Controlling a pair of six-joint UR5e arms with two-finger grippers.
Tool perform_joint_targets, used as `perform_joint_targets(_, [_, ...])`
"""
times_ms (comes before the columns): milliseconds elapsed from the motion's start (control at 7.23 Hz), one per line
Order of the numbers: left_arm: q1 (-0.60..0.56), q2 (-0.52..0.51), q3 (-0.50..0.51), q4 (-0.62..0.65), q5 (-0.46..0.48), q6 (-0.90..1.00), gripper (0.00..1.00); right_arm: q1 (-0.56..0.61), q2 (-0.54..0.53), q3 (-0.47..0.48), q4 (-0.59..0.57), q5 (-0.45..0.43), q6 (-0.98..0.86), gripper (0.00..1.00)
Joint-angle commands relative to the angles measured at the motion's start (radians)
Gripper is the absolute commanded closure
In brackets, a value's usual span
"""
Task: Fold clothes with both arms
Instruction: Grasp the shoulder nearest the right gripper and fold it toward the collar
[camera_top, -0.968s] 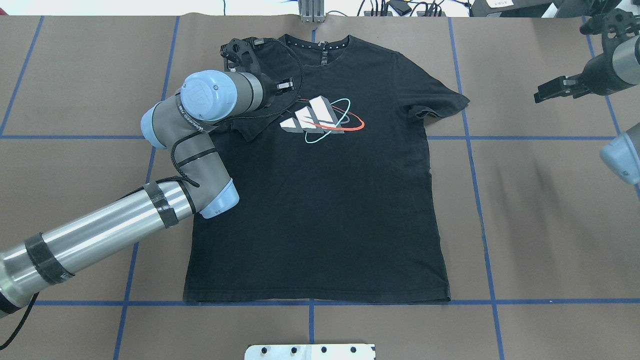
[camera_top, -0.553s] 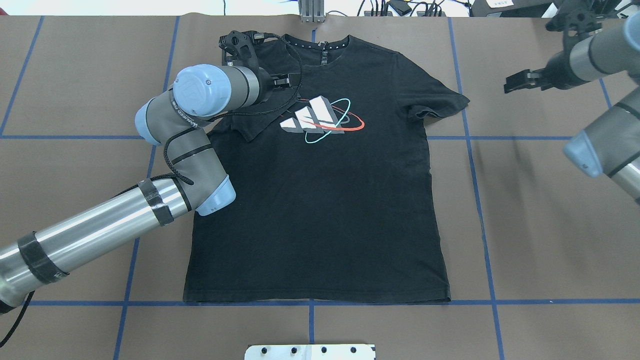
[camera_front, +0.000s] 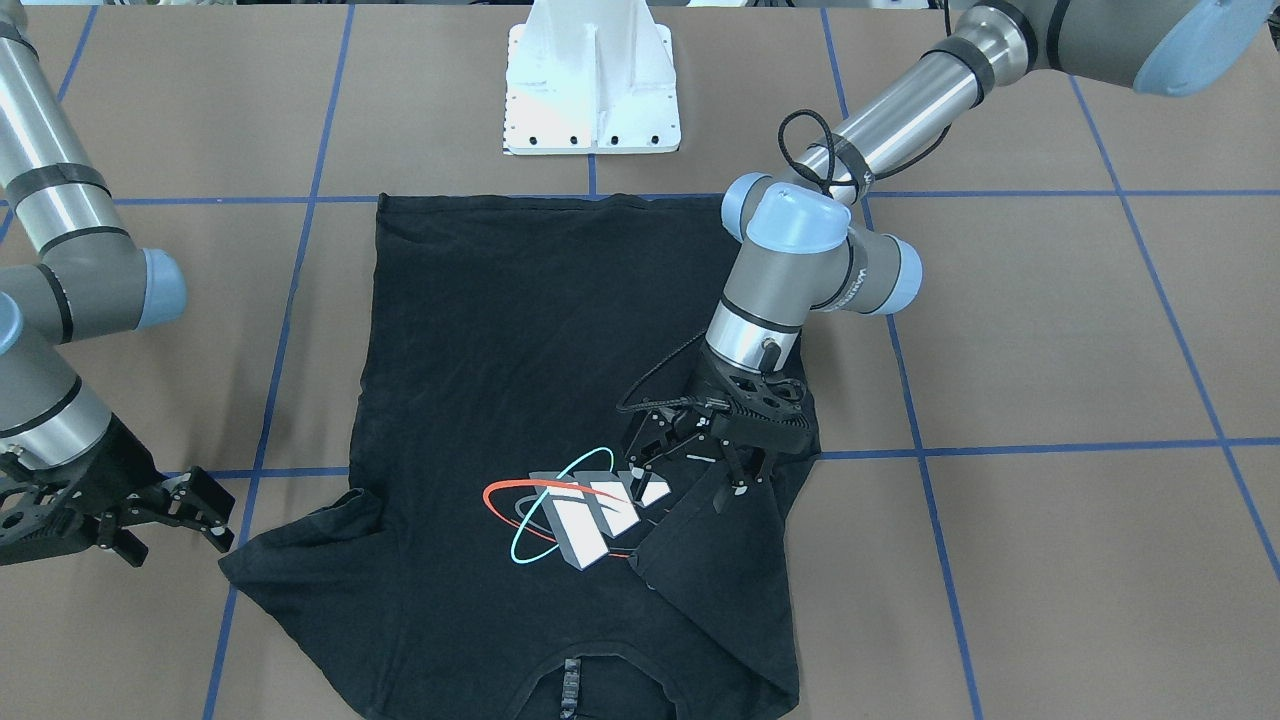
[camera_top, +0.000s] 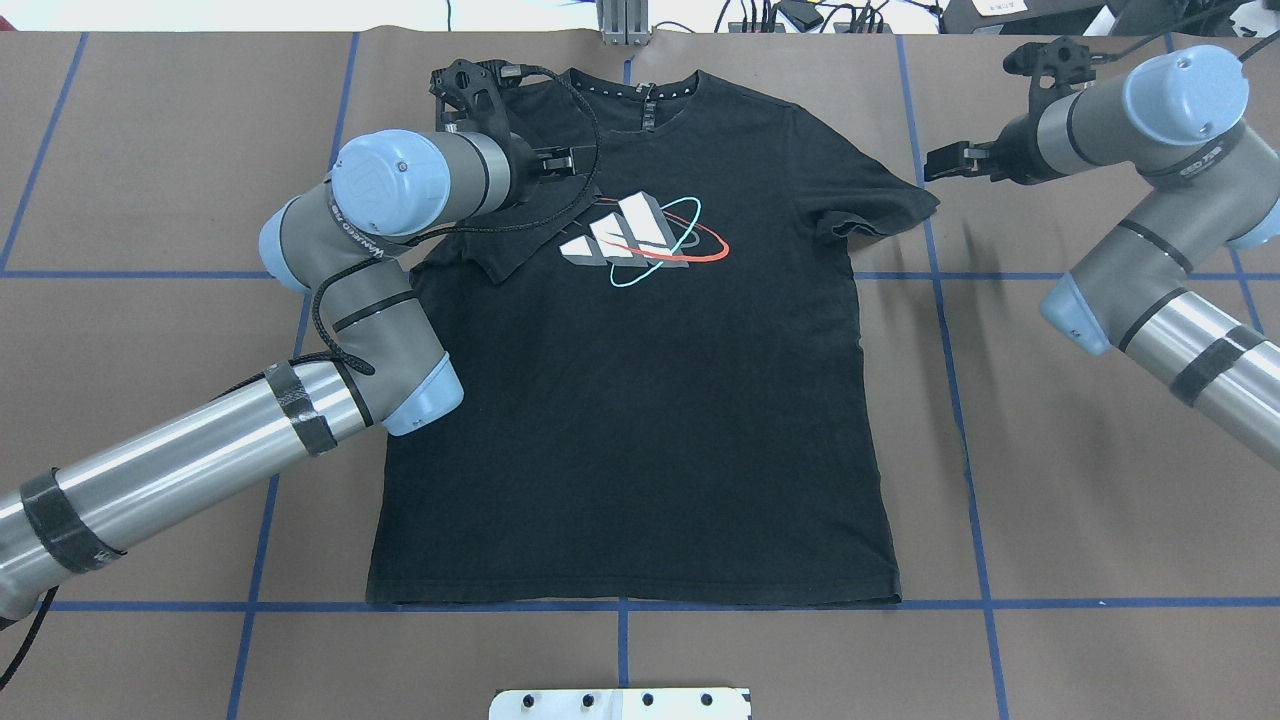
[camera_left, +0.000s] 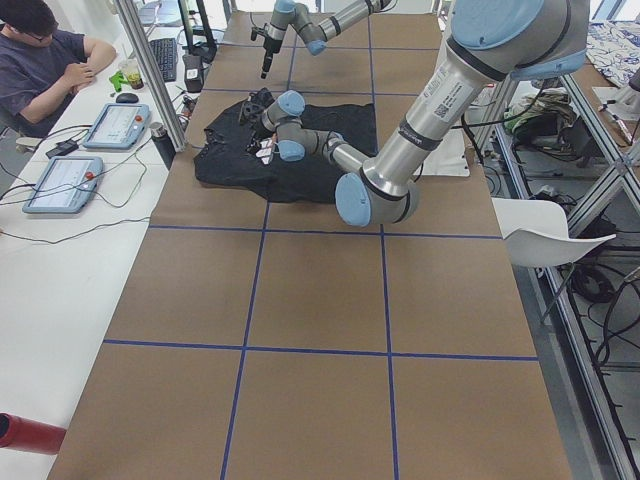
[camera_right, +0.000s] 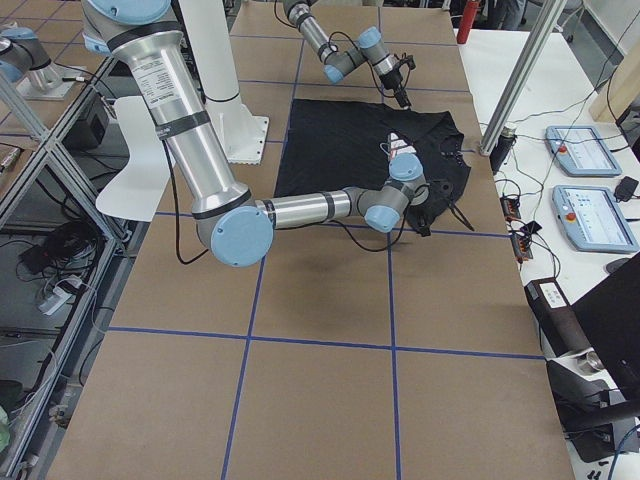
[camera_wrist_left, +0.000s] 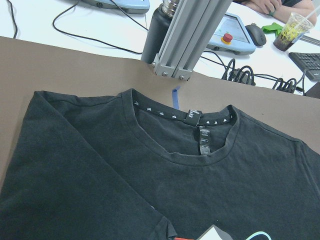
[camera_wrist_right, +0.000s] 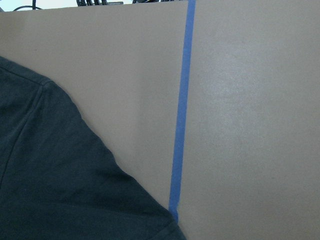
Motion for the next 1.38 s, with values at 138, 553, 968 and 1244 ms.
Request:
perform_joint_targets(138, [0.002, 0.007, -0.003, 0.0, 0.001, 0.0, 0.0, -0.052, 0.022, -0.091, 0.104, -0.078, 0.043, 0.25])
perform_joint_targets(553, [0.002, 0.007, -0.003, 0.0, 0.001, 0.0, 0.0, -0.074, 0.037, -0.115, 0.107, -0.109, 0.043, 0.37])
perform_joint_targets(968, [0.002, 0.008, -0.003, 0.0, 0.001, 0.0, 0.0, -0.071, 0.036, -0.114, 0.107, -0.107, 0.044, 0.99])
perform_joint_targets(1244, [0.002, 0.008, -0.001, 0.0, 0.001, 0.002, 0.0, -0.056, 0.037, -0.1, 0.107, -0.104, 0.039, 1.0])
